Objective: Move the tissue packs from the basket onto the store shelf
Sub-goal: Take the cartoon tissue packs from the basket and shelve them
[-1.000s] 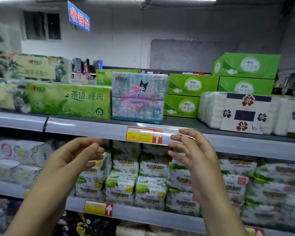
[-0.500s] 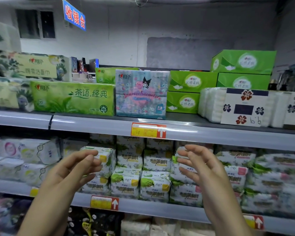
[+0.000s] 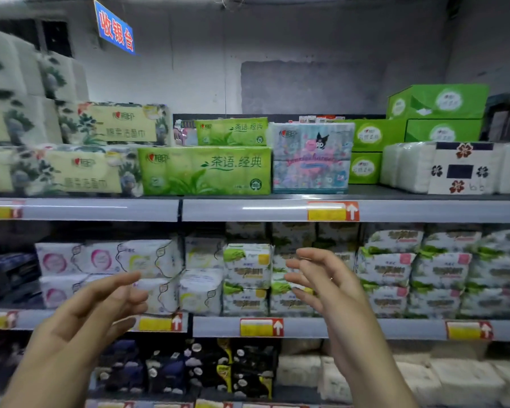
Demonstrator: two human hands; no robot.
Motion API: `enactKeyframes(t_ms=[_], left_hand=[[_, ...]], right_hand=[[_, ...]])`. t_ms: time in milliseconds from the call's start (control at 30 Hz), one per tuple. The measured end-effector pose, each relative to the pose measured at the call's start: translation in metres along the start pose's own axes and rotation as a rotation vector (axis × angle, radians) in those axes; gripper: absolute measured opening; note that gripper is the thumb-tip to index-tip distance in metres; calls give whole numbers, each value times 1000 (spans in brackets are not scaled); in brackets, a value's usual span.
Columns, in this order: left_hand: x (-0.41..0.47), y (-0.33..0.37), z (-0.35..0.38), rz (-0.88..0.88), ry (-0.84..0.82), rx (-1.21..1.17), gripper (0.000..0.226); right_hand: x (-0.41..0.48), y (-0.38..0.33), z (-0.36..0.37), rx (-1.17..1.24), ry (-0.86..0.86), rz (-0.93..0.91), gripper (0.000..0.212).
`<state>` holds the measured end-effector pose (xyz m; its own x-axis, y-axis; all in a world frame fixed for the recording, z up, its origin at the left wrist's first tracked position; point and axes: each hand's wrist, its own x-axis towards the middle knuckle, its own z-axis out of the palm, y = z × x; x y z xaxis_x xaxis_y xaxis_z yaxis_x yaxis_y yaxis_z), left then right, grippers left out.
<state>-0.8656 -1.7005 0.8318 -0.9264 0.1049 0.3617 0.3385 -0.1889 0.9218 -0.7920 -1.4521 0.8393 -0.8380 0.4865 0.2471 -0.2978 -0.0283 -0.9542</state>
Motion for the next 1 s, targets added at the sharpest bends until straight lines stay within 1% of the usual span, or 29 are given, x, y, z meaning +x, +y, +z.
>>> enactKeyframes(t_ms=[200, 367, 433, 500, 533, 667, 767, 867, 1000], left_hand=[[-7, 12, -65, -25, -3, 20, 90], [-18, 16, -95, -25, 4, 17, 80], [-24, 17, -103, -38, 13, 22, 69], [-28, 19, -108, -55, 54, 5, 40], [-30, 19, -109, -58, 80, 6, 30], [-37, 16, -106, -87, 182, 11, 18], [-37, 21, -107, -98, 211, 35, 17], [-36, 23, -116, -55, 269, 57, 16], [-34, 16, -137, -58, 317, 49, 17]], right_hand=[[-36, 6, 64, 17, 19, -26, 14], [-54, 12, 90, 26, 40, -18, 13], [-56, 15, 95, 31, 39, -11, 12], [-57, 20, 98, 37, 31, 2, 12], [-58, 23, 99, 40, 25, 15, 12], [-50, 29, 102, 34, -8, 55, 13], [-37, 26, 103, 59, -3, 45, 12], [-28, 30, 110, 41, -24, 5, 15], [-26, 49, 123, -9, -49, 43, 13]])
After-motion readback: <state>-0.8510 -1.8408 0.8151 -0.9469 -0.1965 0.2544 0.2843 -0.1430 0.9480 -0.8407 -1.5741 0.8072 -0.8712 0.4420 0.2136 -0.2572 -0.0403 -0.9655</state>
